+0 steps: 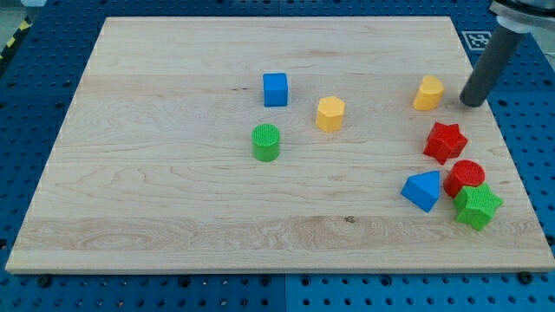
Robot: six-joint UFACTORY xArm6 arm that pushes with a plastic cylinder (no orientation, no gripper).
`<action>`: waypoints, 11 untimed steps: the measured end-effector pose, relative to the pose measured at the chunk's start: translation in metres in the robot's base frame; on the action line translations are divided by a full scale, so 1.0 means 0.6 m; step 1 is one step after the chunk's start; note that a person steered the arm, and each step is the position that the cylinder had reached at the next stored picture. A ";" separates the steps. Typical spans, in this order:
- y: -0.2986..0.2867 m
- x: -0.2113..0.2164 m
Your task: Push the yellow heart closer to the yellow hexagon
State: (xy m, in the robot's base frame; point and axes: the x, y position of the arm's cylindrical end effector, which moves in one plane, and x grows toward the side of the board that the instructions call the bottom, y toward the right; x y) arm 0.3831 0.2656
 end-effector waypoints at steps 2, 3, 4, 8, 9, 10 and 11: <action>-0.088 -0.008; -0.103 -0.010; -0.095 -0.006; -0.085 0.030; -0.118 0.003; -0.175 -0.013; -0.219 -0.030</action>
